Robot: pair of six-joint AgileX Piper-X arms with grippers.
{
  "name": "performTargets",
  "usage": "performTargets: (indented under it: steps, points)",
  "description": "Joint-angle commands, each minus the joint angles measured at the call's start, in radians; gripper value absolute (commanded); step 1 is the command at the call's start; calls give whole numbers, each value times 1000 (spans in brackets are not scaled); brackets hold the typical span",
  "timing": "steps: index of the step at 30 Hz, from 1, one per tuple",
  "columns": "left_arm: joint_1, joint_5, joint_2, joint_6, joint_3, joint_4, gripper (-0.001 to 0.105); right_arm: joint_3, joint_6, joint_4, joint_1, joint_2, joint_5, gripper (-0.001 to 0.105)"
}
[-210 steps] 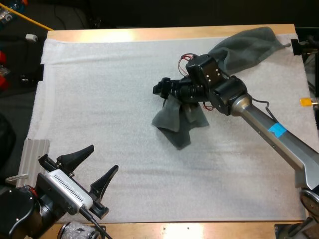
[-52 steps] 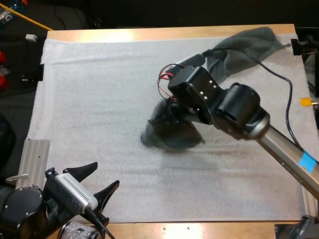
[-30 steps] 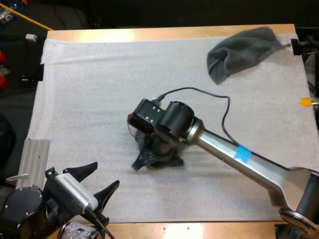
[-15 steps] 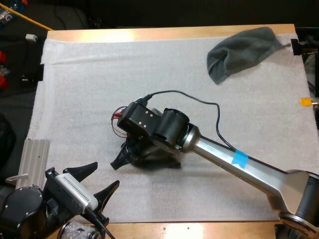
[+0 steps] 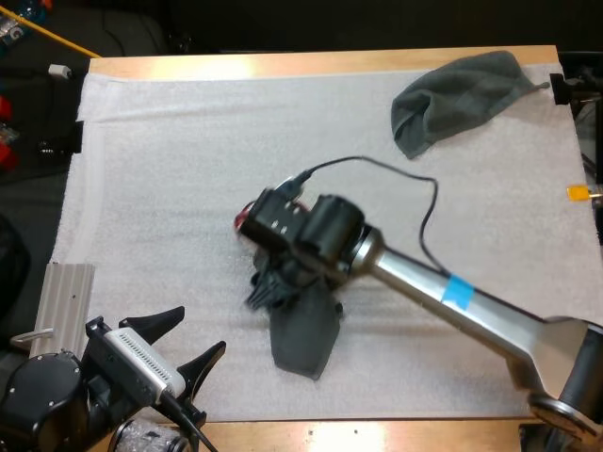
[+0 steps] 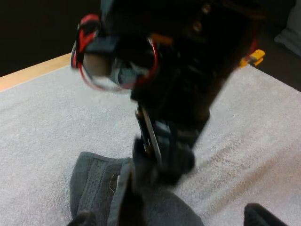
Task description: Pick towel from pile, fold and stack
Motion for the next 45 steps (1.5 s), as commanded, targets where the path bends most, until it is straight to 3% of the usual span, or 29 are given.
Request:
performTargets:
  steps: [1,11,17,23,36,45]
  points:
    - [-5,8,0,6,-5,5,60,-8,-9,11,-31,-15,12,65]
    - [-5,101,0,6,-5,9,60,-7,-14,11,-221,-15,6,64]
    - [-5,240,0,63,-5,23,60,46,-14,-1,-309,-15,-38,60]
    - [-56,239,0,110,-5,25,60,177,-14,-72,-354,-15,-85,44]
    - [-118,153,60,183,-5,57,60,423,45,-307,-362,-15,-136,44]
    - [-118,146,105,187,-3,56,60,479,94,-421,-378,17,-160,44]
